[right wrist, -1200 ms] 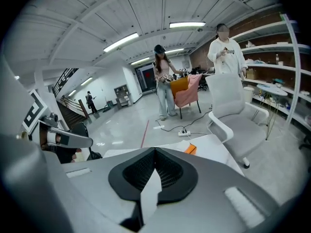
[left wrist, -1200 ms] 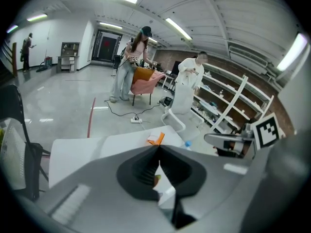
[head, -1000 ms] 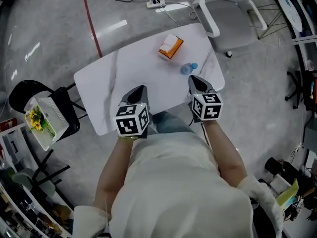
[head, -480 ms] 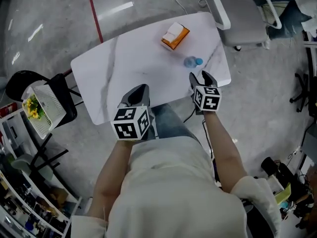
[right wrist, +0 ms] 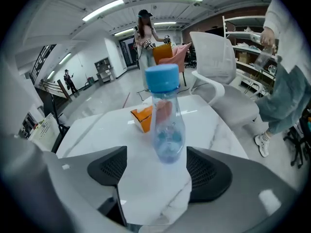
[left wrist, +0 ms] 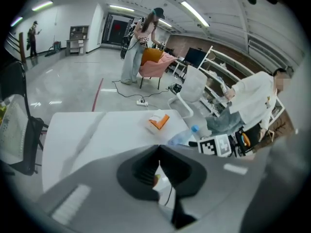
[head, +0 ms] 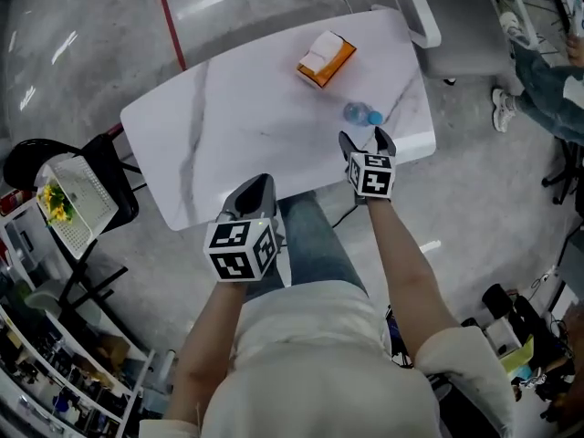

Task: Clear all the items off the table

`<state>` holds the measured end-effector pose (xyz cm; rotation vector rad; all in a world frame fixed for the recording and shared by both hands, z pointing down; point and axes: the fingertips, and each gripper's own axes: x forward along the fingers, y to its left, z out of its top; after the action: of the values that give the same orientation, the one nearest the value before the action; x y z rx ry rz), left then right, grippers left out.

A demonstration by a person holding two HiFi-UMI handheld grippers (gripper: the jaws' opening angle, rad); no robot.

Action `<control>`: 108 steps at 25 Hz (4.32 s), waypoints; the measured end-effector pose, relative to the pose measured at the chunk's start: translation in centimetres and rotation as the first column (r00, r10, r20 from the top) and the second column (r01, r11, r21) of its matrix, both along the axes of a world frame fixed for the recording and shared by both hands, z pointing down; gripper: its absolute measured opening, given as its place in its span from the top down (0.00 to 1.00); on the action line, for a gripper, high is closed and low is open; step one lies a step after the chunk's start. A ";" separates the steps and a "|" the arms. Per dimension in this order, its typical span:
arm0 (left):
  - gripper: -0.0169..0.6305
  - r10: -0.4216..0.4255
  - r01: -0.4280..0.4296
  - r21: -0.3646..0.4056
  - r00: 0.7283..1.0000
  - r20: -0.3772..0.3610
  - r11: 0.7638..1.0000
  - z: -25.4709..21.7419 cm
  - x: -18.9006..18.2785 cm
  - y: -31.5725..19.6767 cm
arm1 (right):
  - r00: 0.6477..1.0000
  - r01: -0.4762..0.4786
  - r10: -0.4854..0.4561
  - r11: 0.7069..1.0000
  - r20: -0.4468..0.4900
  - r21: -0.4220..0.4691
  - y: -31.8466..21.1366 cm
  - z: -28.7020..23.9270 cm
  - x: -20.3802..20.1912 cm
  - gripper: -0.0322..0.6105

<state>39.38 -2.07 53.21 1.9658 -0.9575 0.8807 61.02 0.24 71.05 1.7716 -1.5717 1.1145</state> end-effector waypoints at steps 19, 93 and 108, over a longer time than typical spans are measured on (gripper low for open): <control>0.96 -0.012 0.016 -0.084 0.999 0.052 0.996 4.9 -0.9 1.3 | 0.999 0.018 -0.019 0.999 -0.046 -0.029 -2.7 7.0 1.9 0.32; 0.96 -0.432 0.443 0.204 0.896 -0.101 0.873 -8.8 -30.4 1.5 | 0.874 0.480 -0.445 0.856 -0.196 0.191 -5.4 -21.1 -26.7 0.44; 0.96 -0.577 0.584 0.228 0.810 -0.101 0.779 -9.8 -45.7 3.5 | 0.772 0.636 -0.609 0.734 -0.182 0.238 -7.9 -23.7 -44.3 0.44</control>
<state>-6.29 1.46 43.40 1.6982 -1.6112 0.3871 16.76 -7.70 47.38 1.2415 -2.1278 0.4809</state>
